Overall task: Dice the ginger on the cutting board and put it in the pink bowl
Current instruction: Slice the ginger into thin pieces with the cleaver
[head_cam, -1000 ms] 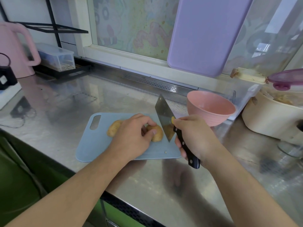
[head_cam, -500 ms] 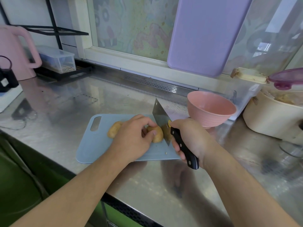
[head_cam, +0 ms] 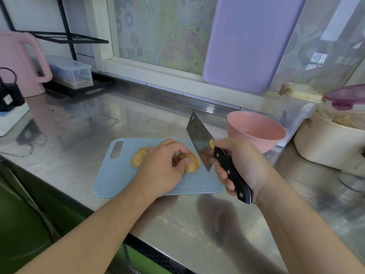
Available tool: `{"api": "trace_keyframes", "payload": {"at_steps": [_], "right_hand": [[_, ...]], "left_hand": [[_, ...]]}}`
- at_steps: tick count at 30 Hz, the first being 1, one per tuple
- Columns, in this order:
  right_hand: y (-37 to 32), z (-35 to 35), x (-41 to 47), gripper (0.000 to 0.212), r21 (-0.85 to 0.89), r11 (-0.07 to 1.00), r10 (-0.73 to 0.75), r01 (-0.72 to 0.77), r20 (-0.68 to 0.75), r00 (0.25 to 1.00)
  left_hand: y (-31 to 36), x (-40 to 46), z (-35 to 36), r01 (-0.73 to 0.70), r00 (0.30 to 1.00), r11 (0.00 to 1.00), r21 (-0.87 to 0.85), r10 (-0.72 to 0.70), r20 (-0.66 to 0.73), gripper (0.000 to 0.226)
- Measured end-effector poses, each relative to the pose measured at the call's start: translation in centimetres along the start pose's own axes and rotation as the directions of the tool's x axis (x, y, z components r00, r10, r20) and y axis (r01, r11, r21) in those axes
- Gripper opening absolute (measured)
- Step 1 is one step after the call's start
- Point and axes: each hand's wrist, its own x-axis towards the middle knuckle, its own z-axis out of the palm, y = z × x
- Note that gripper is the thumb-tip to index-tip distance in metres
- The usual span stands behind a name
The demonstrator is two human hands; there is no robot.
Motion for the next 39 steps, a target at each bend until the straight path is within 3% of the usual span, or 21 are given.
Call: {"api": "trace_keyframes", "payload": {"at_steps": [8,12,39], "right_hand": [[0.1,-0.3,-0.2,0.054,-0.15,0.978,-0.154,0.142,-0.075,0.985],[0.4,-0.1,0.0,0.033,-0.212,0.958,-0.208,0.192,-0.055,0.977],[0.7,0.7,0.1,0.037,-0.324,0.92,-0.248,0.219,-0.052,0.967]], "left_hand": [[0.0,0.1,0.0,0.002,1.0,1.0,0.0,-0.002,-0.005,0.011],[0.0,0.0,0.0,-0.007,1.0,1.0,0.009,0.007,-0.009,0.011],[-0.3,0.2,0.4,-0.023,0.999,0.999,0.03,0.024,-0.046,0.008]]}}
